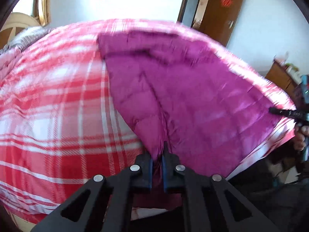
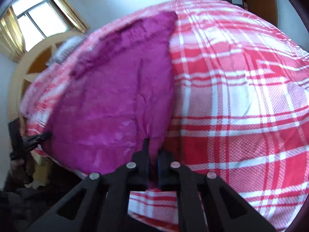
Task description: Fold large clothes
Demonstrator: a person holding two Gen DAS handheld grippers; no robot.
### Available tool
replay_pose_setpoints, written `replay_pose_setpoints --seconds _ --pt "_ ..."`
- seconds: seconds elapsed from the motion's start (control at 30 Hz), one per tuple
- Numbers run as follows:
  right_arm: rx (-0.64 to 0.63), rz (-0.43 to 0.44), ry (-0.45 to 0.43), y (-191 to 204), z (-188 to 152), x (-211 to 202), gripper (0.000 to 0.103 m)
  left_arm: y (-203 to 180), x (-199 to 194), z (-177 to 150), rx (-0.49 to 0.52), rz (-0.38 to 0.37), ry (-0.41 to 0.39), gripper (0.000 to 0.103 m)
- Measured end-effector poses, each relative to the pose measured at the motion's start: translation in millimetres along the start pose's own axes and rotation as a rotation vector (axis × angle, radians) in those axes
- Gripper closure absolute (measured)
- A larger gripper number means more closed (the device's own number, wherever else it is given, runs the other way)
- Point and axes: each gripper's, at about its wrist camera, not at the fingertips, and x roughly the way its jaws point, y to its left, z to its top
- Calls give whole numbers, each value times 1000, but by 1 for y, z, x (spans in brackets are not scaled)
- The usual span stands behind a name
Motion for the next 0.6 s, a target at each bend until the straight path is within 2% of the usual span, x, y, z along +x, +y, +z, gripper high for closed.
replay_pose_setpoints --seconds 0.13,0.23,0.3,0.37,0.47,0.53,0.6 --pt "23 112 -91 14 4 -44 96 -9 -77 21 11 -126 -141 97" --pt "-17 193 -191 35 8 -98 97 -21 -133 33 47 -195 -256 97" --pt "-40 230 -267 44 11 -134 97 -25 -162 42 54 -232 -328 97" --pt "-55 261 -340 50 17 -161 97 -23 -175 51 47 -251 -364 97" --pt "-63 261 -411 55 36 -175 97 -12 -157 74 48 -220 -350 96" --pt "-34 262 -427 47 63 -164 97 8 -121 97 13 -222 -307 96" --pt "11 249 -411 36 88 -139 97 31 -73 122 -31 -189 -247 96"
